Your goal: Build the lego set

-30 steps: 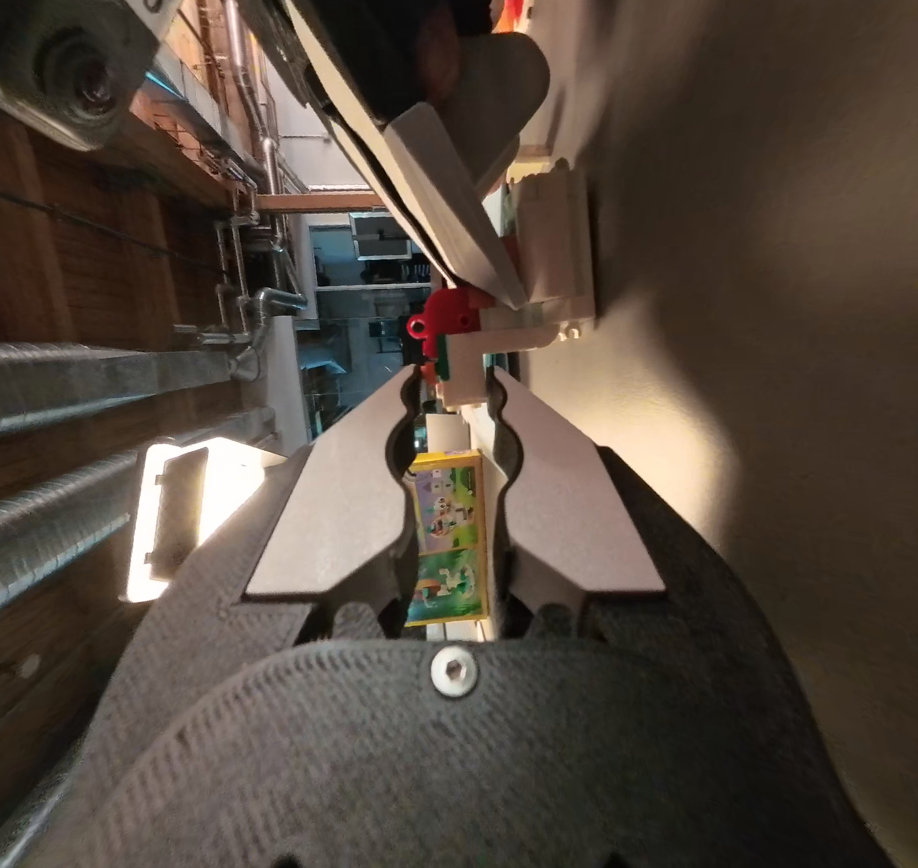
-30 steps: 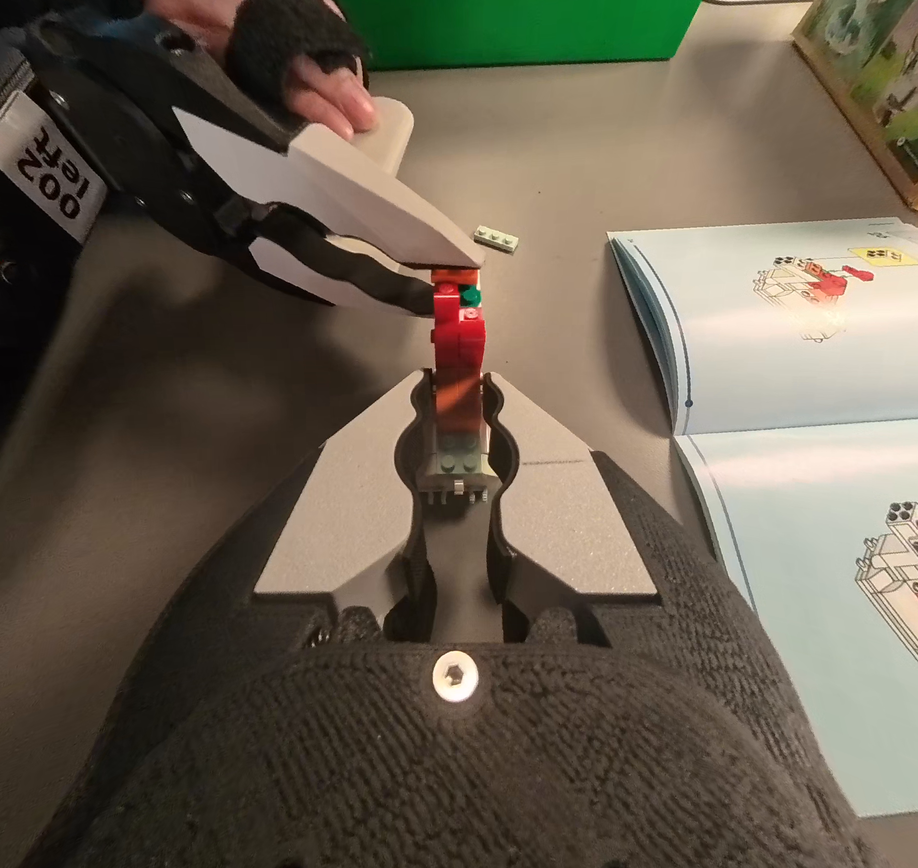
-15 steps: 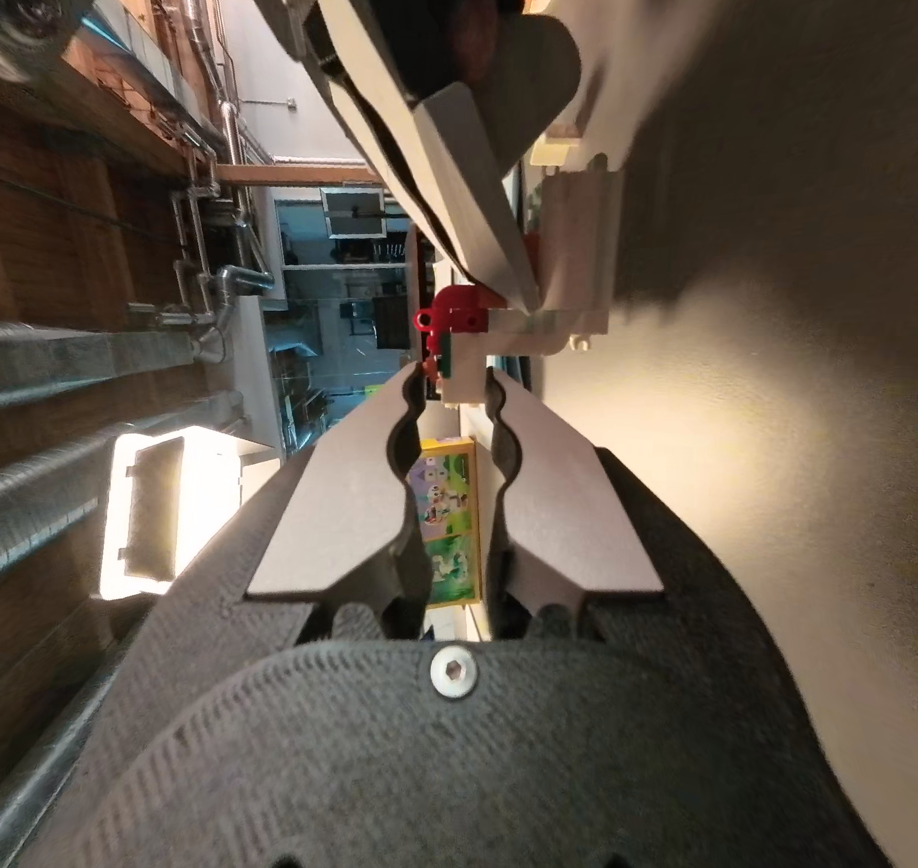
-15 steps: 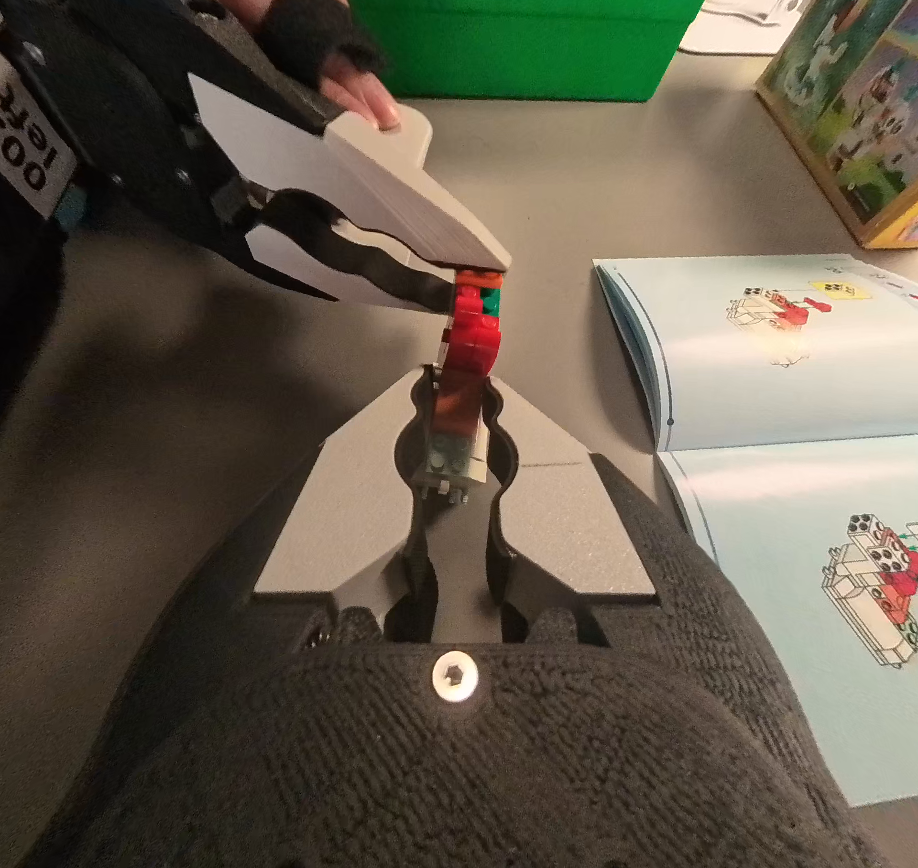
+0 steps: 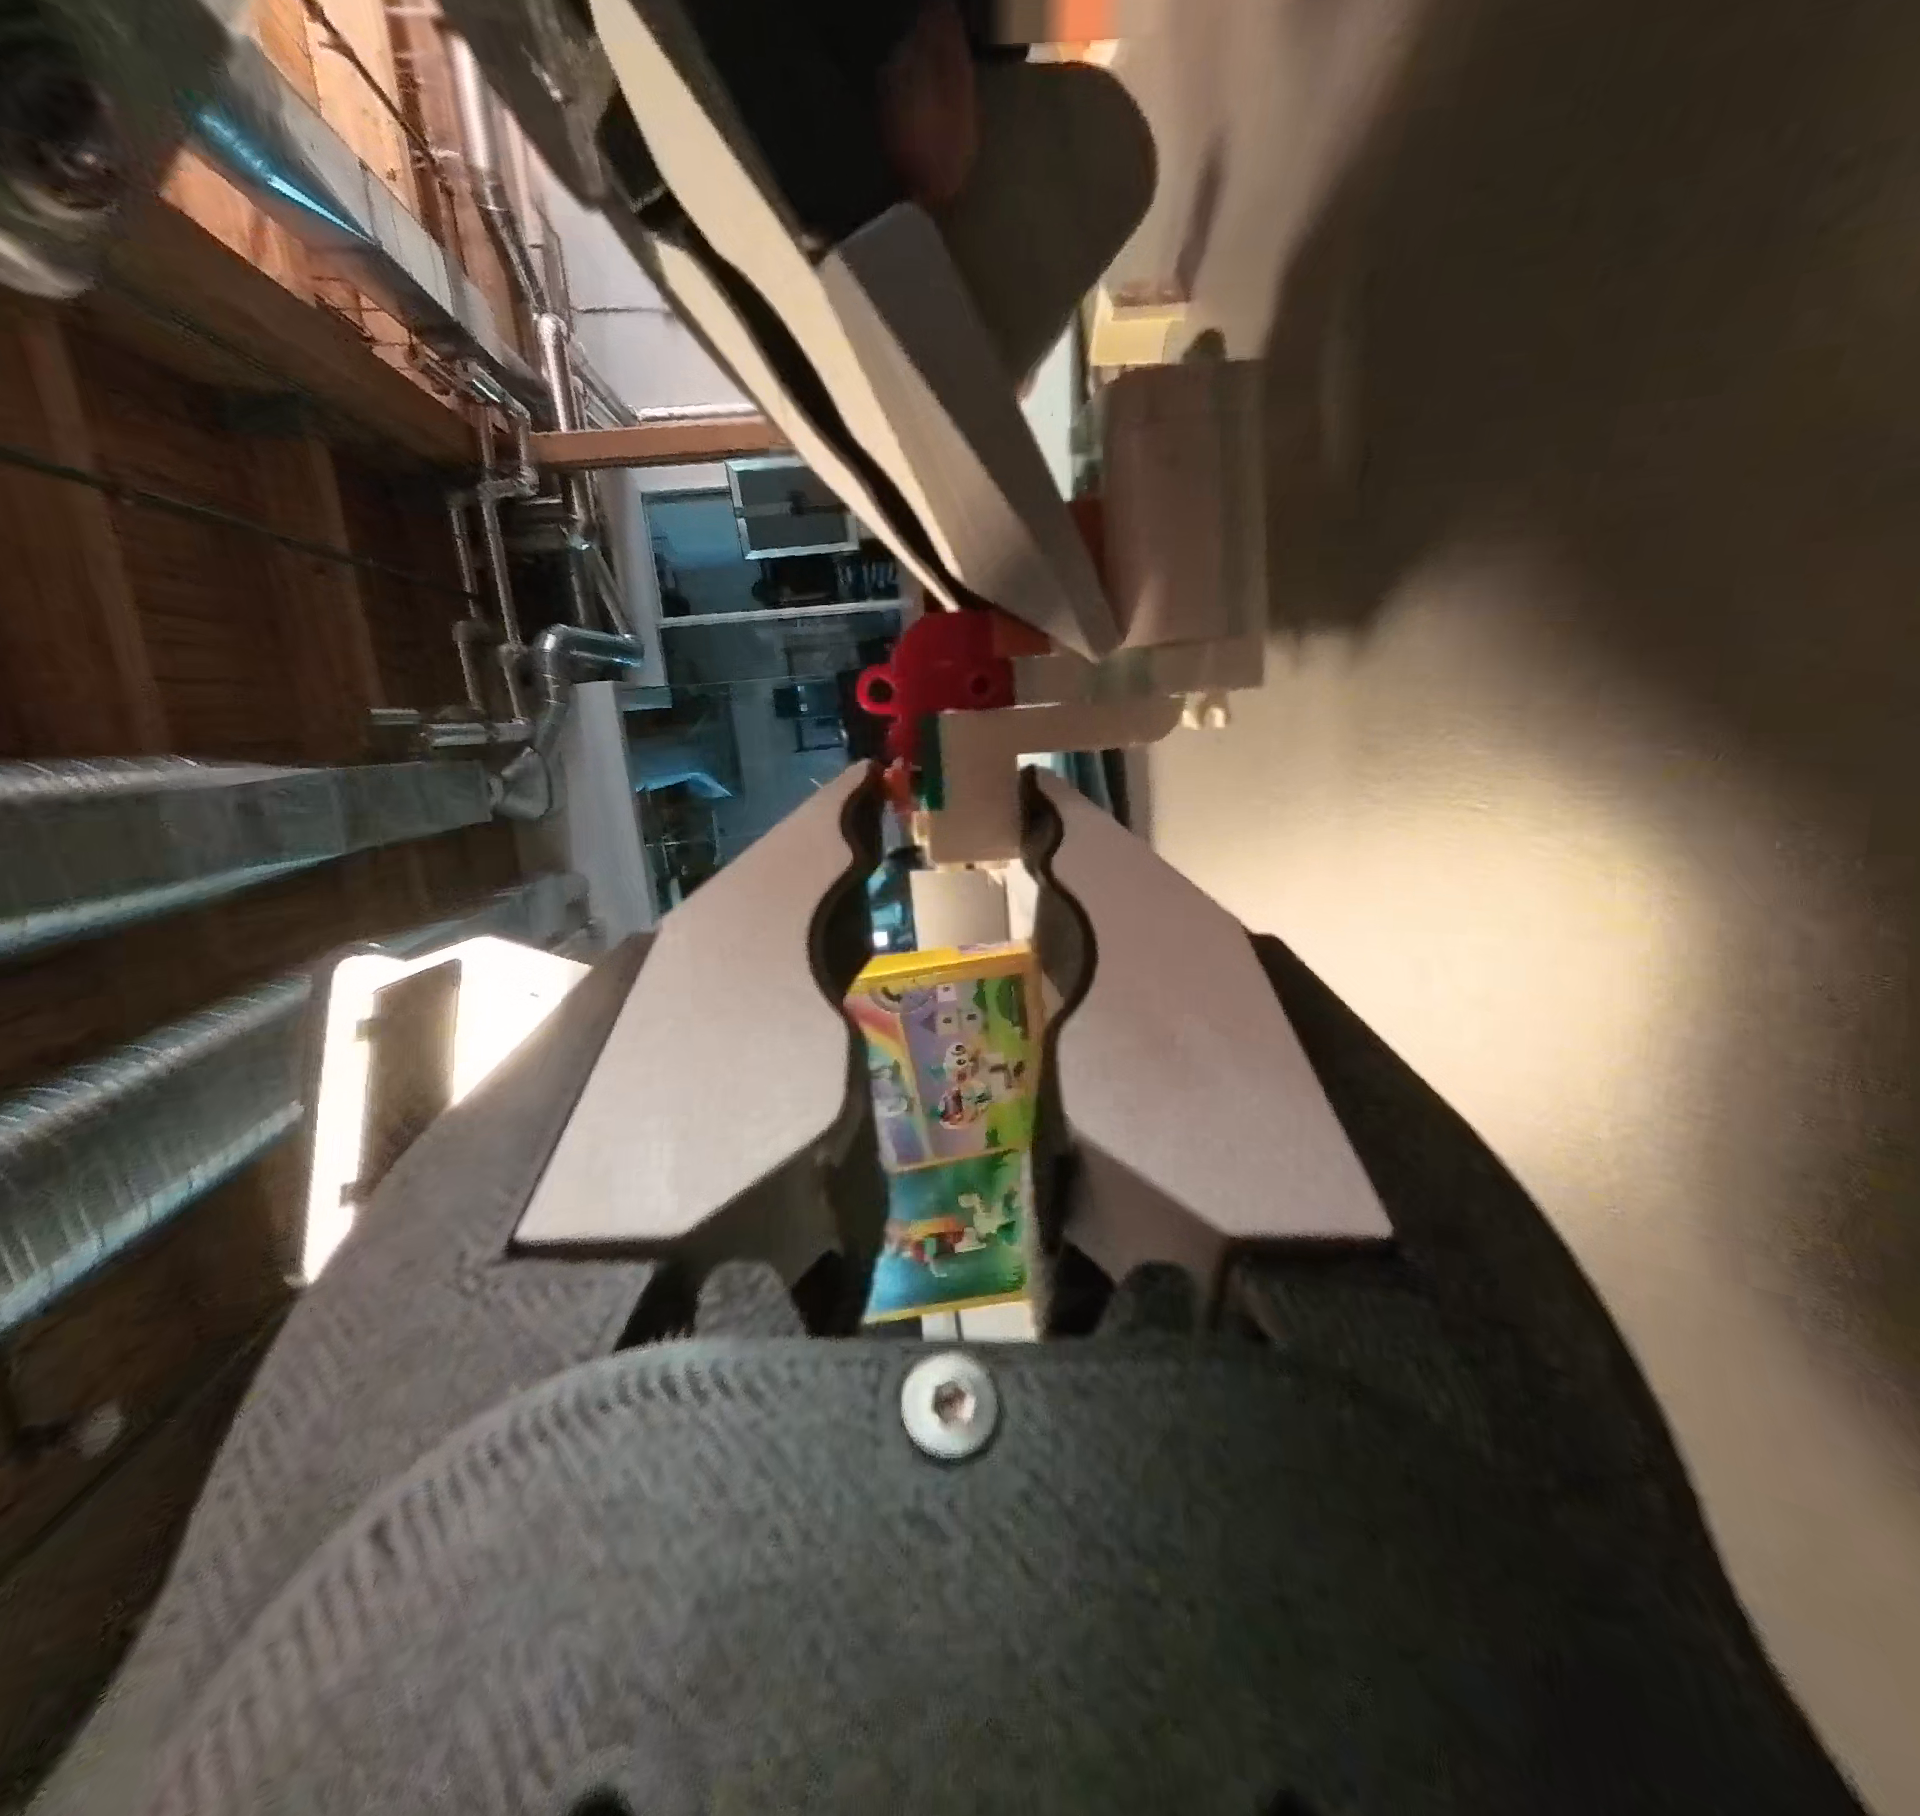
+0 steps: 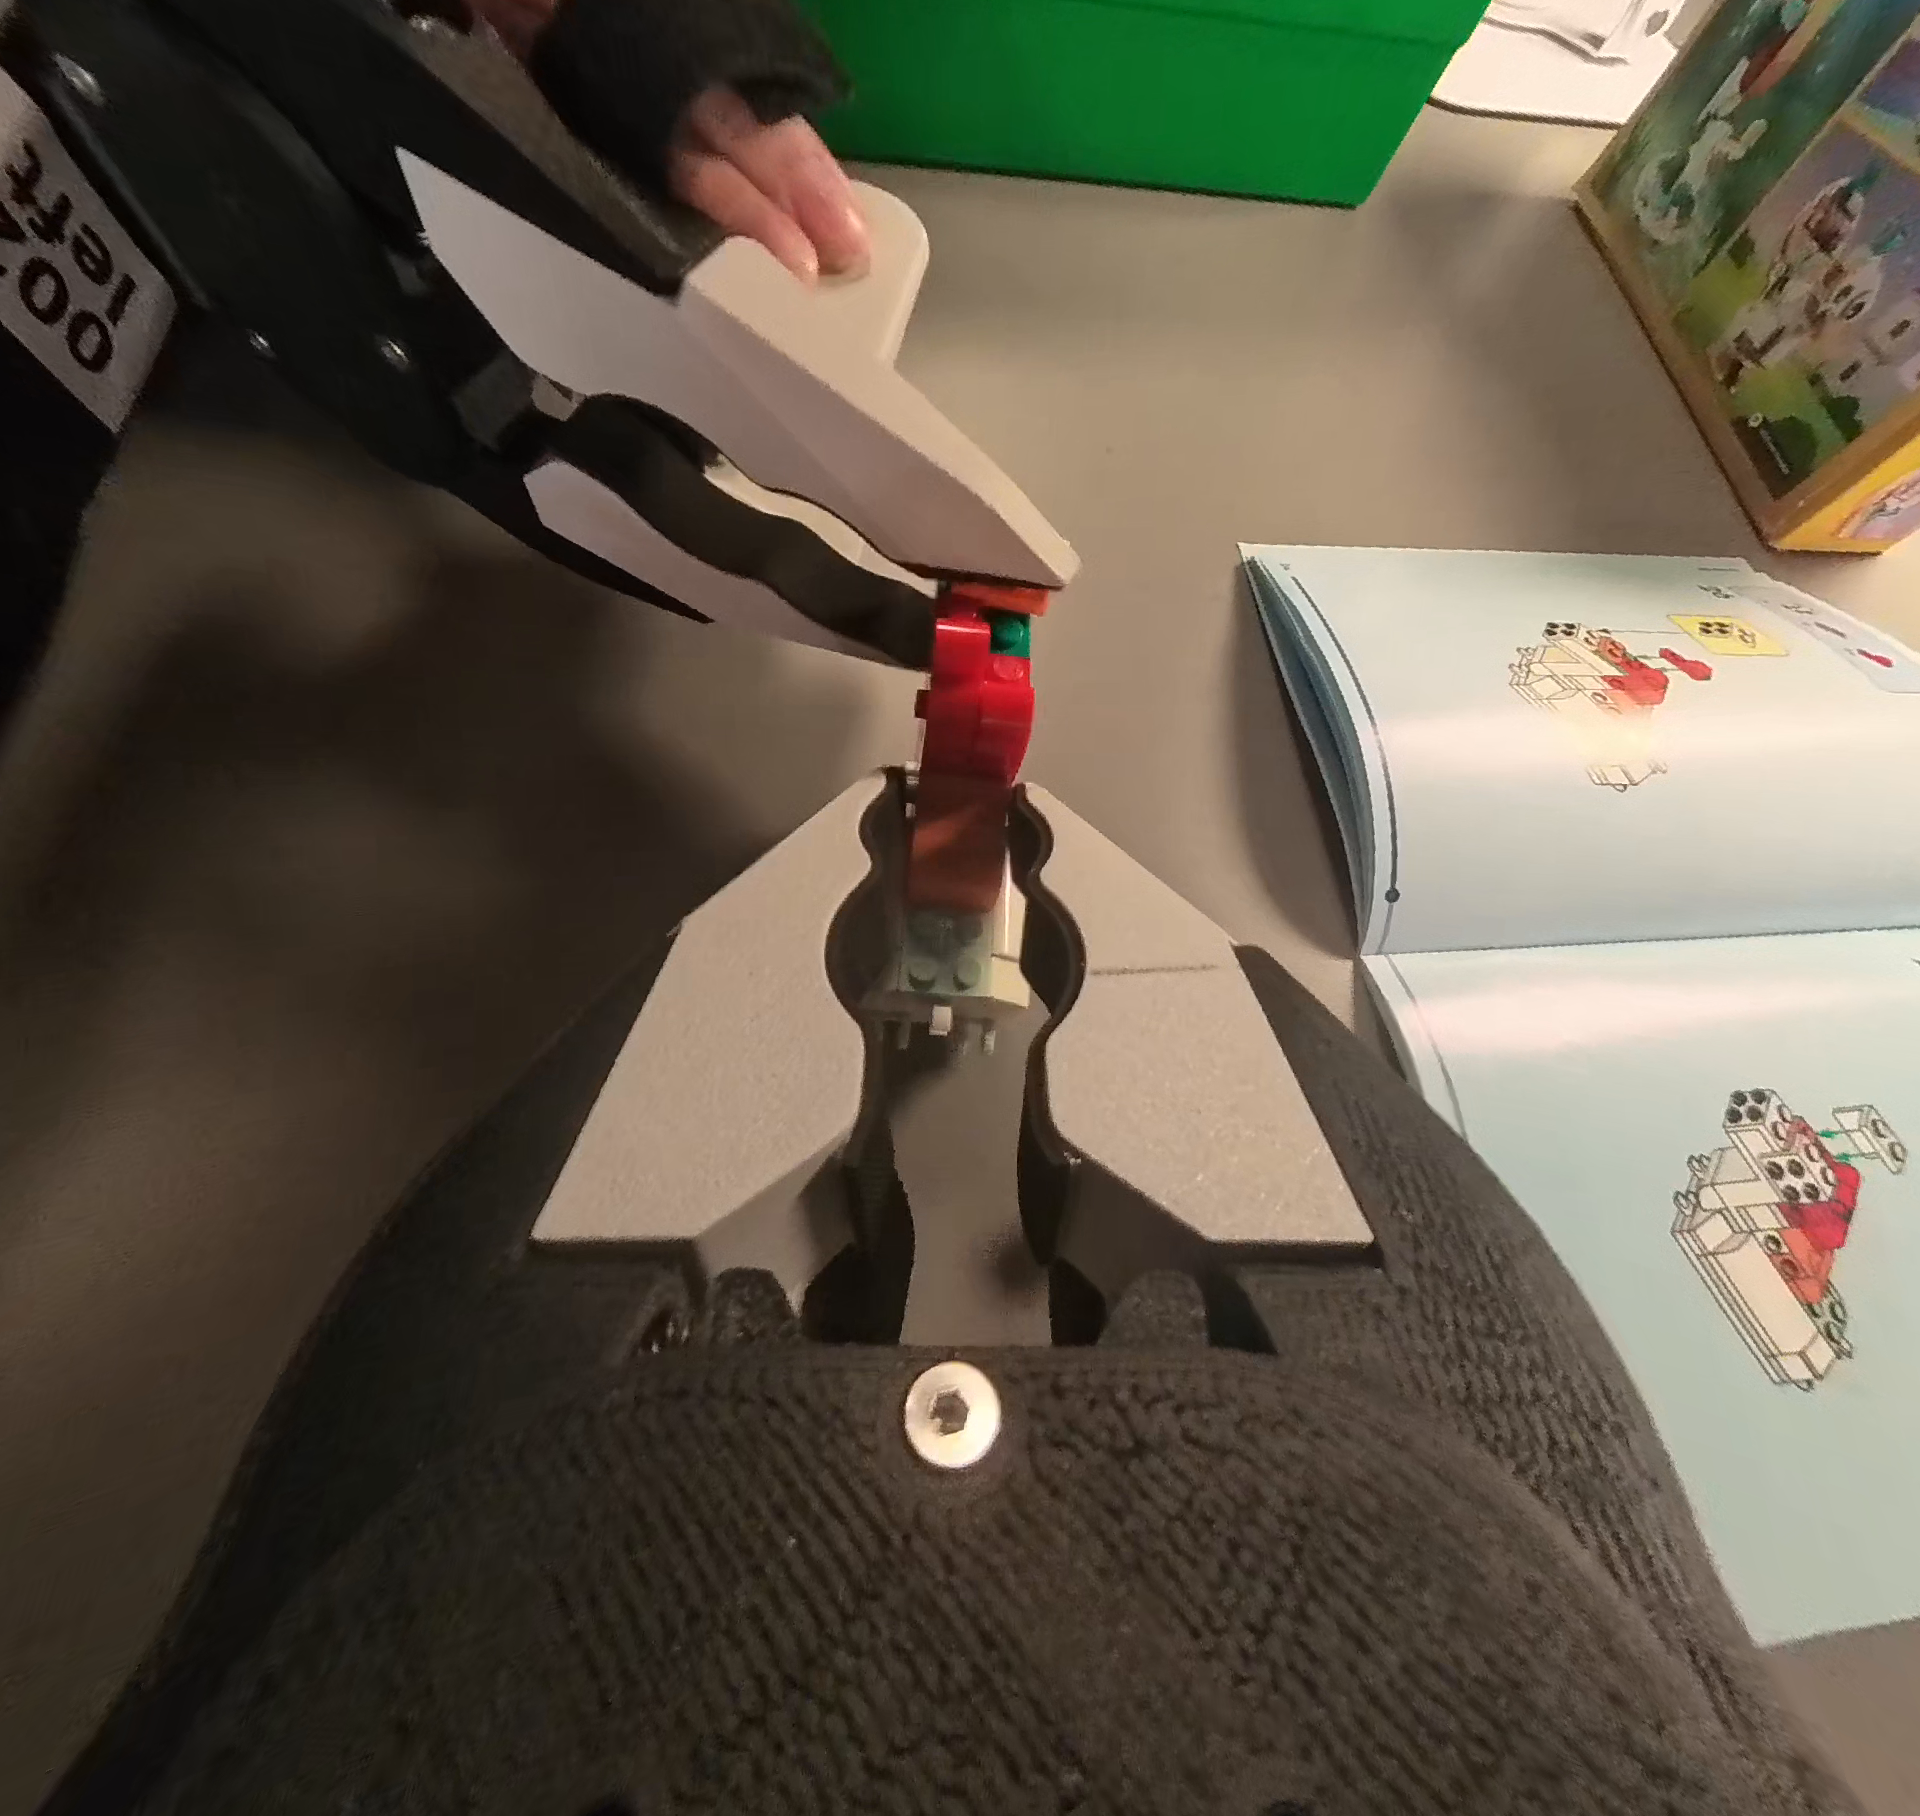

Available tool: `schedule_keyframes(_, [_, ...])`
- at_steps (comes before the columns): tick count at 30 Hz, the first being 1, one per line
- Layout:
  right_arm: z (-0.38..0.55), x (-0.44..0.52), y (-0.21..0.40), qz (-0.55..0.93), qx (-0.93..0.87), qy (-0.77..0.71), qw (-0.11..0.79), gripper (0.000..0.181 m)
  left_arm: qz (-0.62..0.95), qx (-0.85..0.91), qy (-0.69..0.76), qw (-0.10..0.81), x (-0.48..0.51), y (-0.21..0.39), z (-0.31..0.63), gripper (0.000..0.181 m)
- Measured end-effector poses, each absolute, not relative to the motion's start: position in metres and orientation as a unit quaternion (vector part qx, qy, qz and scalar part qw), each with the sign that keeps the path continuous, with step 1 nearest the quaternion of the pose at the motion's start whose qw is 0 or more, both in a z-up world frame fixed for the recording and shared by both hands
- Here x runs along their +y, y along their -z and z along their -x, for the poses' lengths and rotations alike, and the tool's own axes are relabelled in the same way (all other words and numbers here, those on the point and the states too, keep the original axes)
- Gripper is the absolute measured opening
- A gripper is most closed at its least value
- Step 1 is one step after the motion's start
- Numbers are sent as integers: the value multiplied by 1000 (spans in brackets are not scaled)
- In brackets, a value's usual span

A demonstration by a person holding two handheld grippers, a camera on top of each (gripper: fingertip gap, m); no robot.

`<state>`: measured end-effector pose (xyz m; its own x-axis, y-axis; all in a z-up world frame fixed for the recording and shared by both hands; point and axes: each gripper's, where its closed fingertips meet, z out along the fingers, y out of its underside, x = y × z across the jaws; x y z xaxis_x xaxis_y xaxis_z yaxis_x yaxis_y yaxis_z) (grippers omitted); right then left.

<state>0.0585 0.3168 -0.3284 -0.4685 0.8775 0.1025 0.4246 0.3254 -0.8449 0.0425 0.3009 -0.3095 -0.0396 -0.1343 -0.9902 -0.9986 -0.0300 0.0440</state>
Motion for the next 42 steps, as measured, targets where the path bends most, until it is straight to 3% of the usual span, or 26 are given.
schedule_keyframes(13, [-56, 318, 324, 422, -759, -385, 312, 18, 472, 564, -528, 425, 301, 299, -45, 22])
schedule_keyframes(29, [-50, 318, 305, 473, -670, -514, 251, 19, 589, 505, -403, 485, 304, 312, -42, 22])
schedule_keyframes(42, [-51, 314, 299, 457, -704, -462, 287, 17, 556, 579, -410, 434, 301, 308, -42, 24])
